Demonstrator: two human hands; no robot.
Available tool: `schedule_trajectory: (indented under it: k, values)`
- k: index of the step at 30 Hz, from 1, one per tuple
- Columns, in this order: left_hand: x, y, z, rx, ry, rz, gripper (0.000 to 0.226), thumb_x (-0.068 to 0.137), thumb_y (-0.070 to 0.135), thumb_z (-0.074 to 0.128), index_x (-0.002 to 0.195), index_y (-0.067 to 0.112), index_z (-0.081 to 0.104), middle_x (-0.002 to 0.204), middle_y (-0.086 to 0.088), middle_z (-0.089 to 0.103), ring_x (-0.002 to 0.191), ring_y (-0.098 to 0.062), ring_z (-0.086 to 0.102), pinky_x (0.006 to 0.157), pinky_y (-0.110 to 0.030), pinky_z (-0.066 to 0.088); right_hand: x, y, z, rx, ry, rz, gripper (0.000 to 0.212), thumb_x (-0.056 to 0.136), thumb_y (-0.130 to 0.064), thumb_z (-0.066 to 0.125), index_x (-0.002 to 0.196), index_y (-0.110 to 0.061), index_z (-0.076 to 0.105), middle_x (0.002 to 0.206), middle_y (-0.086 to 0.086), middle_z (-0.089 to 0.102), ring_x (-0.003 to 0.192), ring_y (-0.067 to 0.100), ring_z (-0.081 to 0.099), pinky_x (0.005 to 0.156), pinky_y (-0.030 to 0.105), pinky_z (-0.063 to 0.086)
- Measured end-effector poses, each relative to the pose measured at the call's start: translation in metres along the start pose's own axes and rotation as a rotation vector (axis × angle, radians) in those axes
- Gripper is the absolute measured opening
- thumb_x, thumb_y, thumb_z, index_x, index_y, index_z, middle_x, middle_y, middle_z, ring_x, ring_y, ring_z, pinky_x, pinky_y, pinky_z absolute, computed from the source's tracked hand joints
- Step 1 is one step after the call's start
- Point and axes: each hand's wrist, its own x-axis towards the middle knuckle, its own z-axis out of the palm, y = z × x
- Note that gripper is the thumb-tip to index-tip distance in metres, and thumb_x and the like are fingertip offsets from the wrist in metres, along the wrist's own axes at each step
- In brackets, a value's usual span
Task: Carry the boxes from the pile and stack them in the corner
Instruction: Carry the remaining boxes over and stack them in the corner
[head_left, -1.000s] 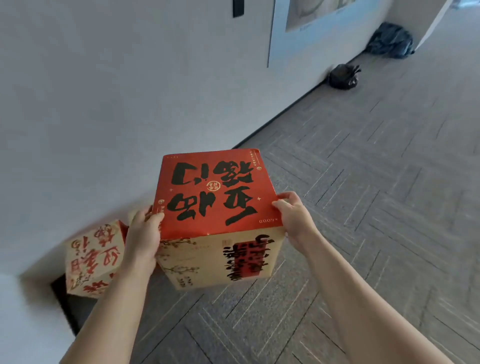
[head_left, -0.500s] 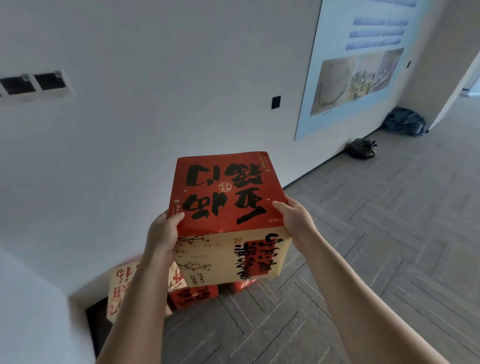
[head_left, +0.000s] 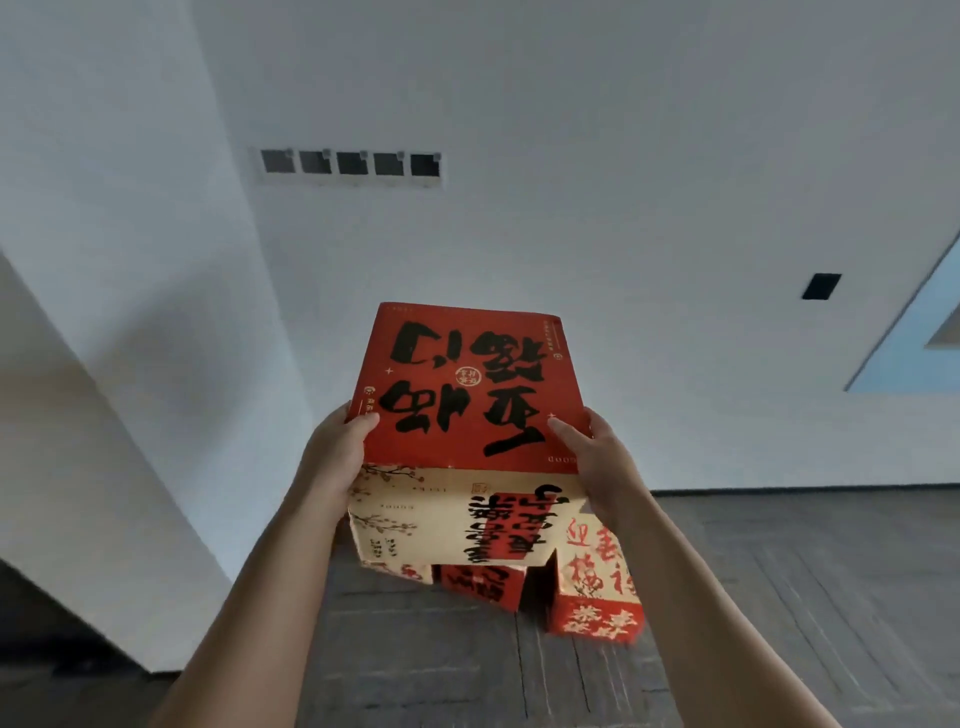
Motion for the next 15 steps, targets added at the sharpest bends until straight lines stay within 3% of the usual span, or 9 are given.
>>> schedule_trajectory:
  k: [6,11,15]
  values:
    - [-0.088,-0.016,-0.062,-0.045,0.341,-0.072,0.020,0.101,0.025,0.049,0.106,0.027,0.068,0.097,-0.002,0.077,0.091,-0.024,0.072,0.072,-0.037,0.052,-0.025,0.000,0.058,-0.083,-0.284,-0.031,0.041,0.098,-0.045,0.067,0.136,-0.032,0.061,0.114,-0.006,0.078,0.102,0.021,0.076,0.094,0.052,0.061]
    - [-0.172,-0.036,-0.147,-0.134,0.598,-0.120,0.021,0.099,0.024,0.052,0.107,0.023,0.071,0.097,-0.006,0.079,0.095,-0.029,0.075,0.090,-0.051,0.058,-0.078,0.008,0.145,-0.097,-0.534,-0.016,0.042,0.100,-0.042,0.066,0.139,-0.028,0.059,0.111,-0.002,0.079,0.097,0.022,0.078,0.084,0.045,0.064]
    - [-0.249,-0.054,-0.213,-0.169,0.788,-0.136,0.021,0.096,0.025,0.053,0.104,0.019,0.072,0.098,-0.008,0.078,0.095,-0.031,0.074,0.089,-0.053,0.058,-0.142,0.012,0.218,-0.138,-0.725,-0.007,0.041,0.100,-0.041,0.067,0.138,-0.029,0.057,0.105,-0.001,0.081,0.089,0.023,0.080,0.084,0.049,0.065]
